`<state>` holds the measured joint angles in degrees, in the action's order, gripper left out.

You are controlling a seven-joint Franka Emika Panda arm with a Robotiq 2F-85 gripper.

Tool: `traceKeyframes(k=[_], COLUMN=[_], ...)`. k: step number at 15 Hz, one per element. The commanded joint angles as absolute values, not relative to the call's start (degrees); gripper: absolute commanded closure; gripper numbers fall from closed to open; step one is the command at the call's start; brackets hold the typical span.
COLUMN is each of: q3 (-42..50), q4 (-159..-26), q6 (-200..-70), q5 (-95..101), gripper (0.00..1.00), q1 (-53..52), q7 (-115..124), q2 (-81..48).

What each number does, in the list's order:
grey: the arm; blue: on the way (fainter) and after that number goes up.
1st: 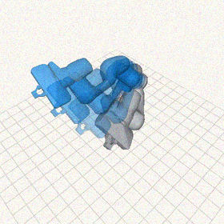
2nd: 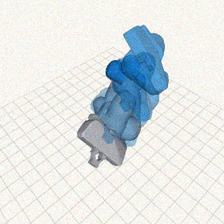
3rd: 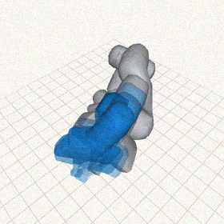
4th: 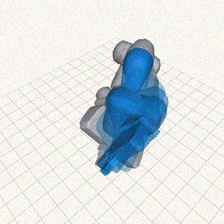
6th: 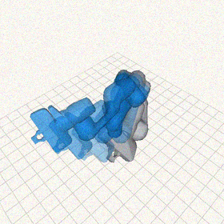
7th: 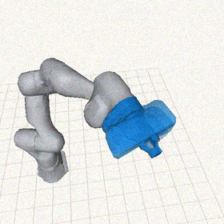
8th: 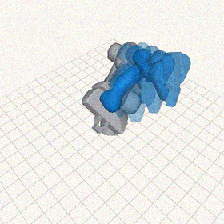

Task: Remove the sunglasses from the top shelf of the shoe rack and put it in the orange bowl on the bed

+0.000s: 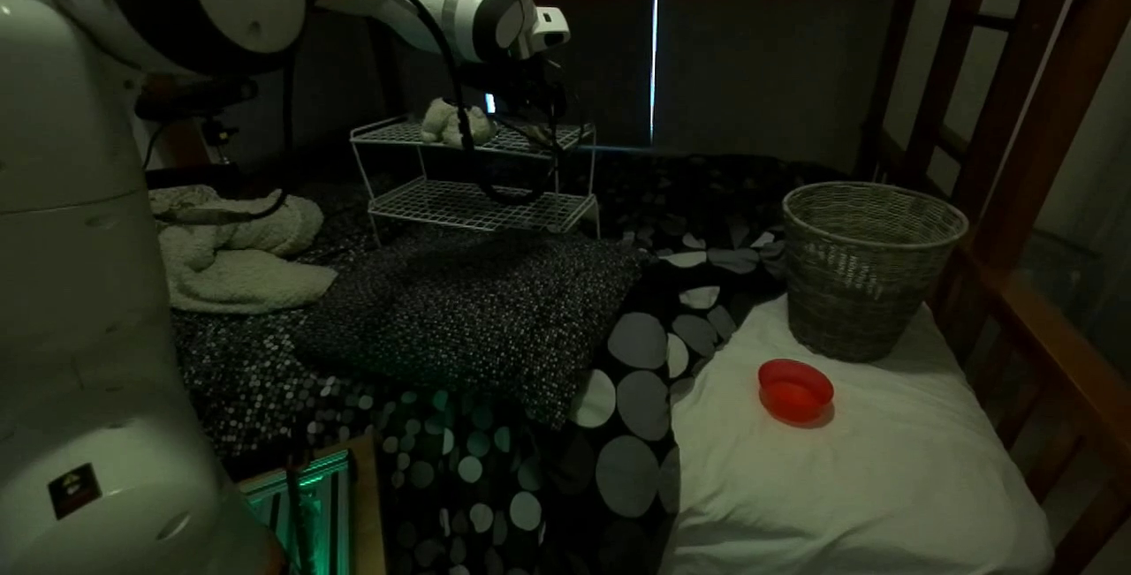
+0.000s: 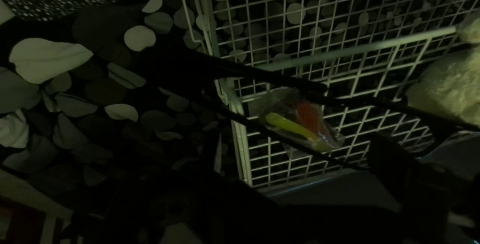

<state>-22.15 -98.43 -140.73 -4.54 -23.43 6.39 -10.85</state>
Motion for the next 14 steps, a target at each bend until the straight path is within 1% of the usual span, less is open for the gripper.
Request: traceKeyframes(k=[1,2,3,4,5,12,13,14], q3=[-22.30,-22.21,-22.15,-22.17,-22.16,-21.59,-21.52,-21.41], q4=[-93.90,-92.98,-92.04,-91.37,-90.63,-87.91,-87.72,-87.42], q6=[-142.38,-142.60,-142.74,-142.43,-142.20,-140.69,-140.30,-139.84], q5=[-4.28,-4.27,-4.26,-4.46,-4.41,-3.86,-3.84,-3.73], gripper=[0.00,0.01,0.06,0.16,0.31,0.86,0.92,0.99], q1=[-24.93,-25.29,-25.61,-25.80,-26.04,-27.17,-27.23,-27.32], q7=[5.53,5.43,5.23,4.97,4.63,4.68,4.76,4.83], q2=[-16.24,-17.34,-18.33,-18.83,-19.46,-21.82,-21.99,-22.18])
